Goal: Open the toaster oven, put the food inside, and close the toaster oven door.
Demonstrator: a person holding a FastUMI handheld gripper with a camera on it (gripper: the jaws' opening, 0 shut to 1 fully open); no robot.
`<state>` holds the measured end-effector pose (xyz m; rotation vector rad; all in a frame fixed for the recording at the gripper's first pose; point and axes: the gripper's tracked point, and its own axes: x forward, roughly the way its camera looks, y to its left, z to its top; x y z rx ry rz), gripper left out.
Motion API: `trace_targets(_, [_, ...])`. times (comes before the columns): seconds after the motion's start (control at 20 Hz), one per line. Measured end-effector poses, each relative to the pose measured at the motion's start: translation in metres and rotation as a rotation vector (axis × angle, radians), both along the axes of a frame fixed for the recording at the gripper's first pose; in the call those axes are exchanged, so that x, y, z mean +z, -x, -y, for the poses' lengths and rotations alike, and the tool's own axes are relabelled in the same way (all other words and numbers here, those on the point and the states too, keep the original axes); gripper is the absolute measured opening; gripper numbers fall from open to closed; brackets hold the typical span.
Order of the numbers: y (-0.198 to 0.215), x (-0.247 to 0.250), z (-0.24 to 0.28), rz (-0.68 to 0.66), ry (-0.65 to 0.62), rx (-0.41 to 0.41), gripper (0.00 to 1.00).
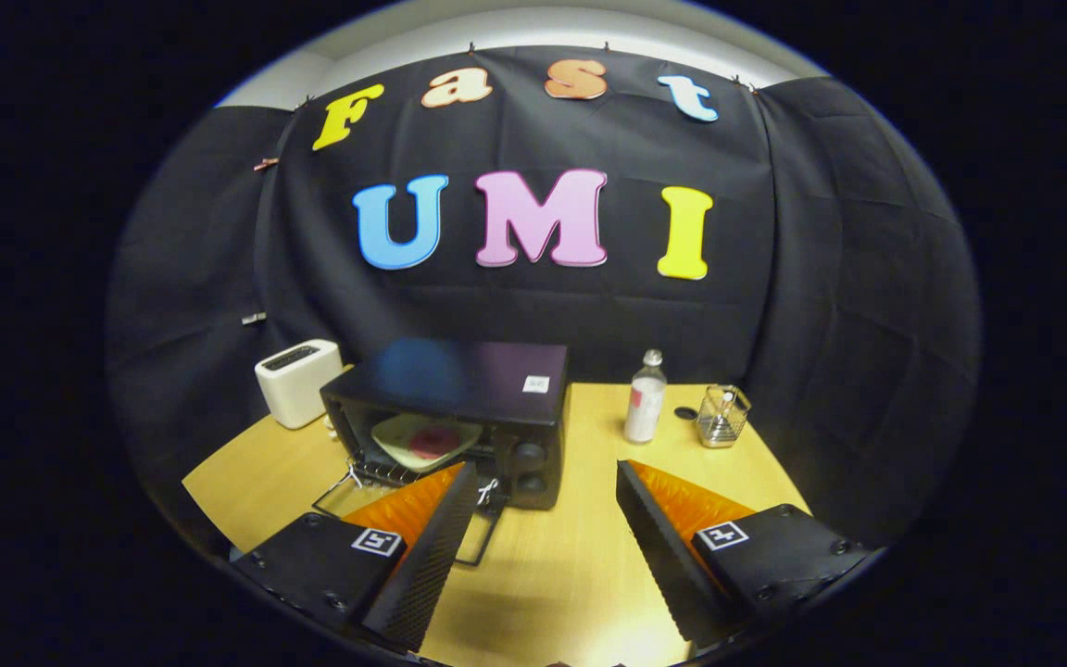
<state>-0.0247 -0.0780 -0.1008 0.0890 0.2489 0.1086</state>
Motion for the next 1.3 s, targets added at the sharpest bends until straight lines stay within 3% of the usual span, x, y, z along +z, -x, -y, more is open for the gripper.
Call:
trace_targets(0.3, [0.022,-0.116,-0.109,-0.26,0.006,0.038,0.99])
trace_targets(0.6, [0.004,-0.175,-0.157,-0.38,0.073,-0.004,0.99])
trace_targets(1.05, [-0.027,-0.203,-0.178,-0.474,0.023,-0.107,0.99])
trace_targets(1.3, [-0.027,-0.195,-0.179,-0.475,0.018,-0.115,0.99])
